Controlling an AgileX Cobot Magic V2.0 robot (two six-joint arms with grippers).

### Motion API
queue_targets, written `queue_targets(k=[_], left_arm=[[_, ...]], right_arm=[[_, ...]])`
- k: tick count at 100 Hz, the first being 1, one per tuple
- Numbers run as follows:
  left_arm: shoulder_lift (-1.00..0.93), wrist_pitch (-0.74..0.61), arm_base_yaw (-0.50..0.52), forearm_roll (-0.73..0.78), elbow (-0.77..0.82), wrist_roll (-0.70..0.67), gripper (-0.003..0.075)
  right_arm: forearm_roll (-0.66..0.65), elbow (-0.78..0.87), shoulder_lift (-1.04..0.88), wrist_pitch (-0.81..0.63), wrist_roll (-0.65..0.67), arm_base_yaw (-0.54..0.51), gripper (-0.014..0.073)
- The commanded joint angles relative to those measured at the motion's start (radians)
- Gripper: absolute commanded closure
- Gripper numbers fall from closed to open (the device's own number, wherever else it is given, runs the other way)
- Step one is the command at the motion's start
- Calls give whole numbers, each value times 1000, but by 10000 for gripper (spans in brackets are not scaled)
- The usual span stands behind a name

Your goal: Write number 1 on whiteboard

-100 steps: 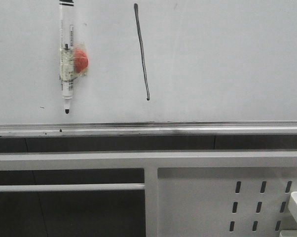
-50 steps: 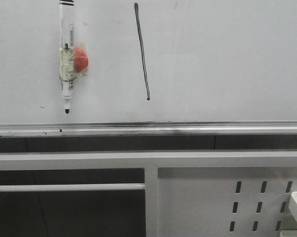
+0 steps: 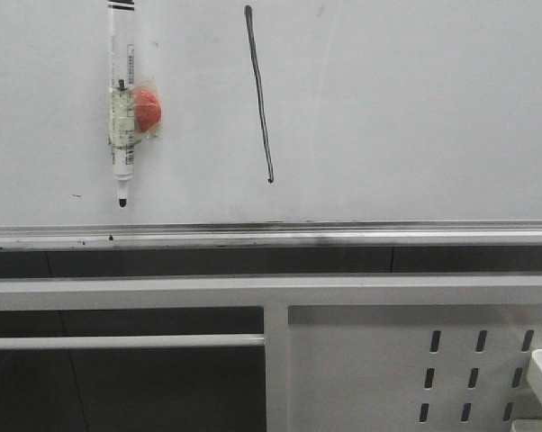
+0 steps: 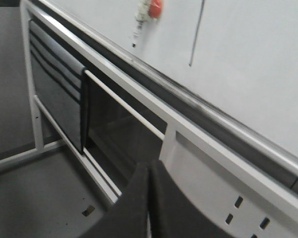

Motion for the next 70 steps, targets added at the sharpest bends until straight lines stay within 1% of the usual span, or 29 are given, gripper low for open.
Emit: queue_targets(k=[1, 4, 6, 15, 22, 36, 48, 55, 63, 70], left_arm=[[-22, -52, 1, -15, 36, -2, 740], [-22, -52, 1, -15, 36, -2, 740], [-22, -52, 1, -15, 36, -2, 740], [-22, -52, 1, -15, 36, -2, 740], [-22, -52, 1, -15, 36, -2, 740], [-22, -52, 1, -15, 36, -2, 740], [-22, -52, 1, -15, 36, -2, 740], [-22, -52, 1, -15, 36, -2, 740], [-22, -52, 1, -15, 36, -2, 740], [-22, -52, 1, -15, 36, -2, 740]], right_arm=[[-118, 49, -12, -206, 193, -23, 663], [-159, 42, -12, -144, 226, -38, 663], [-173, 37, -12, -130, 229, -47, 663], [-174, 40, -12, -133, 229, -95, 663], [-174, 40, -14, -137, 229, -156, 663], [-174, 40, -17, -133, 229, -345, 663], [-174, 40, -18, -93, 229, -542, 663], [-174, 40, -18, -56, 229, -637, 663], [-174, 40, -18, 20, 229, -710, 663], [-174, 40, -18, 25, 229, -738, 663]])
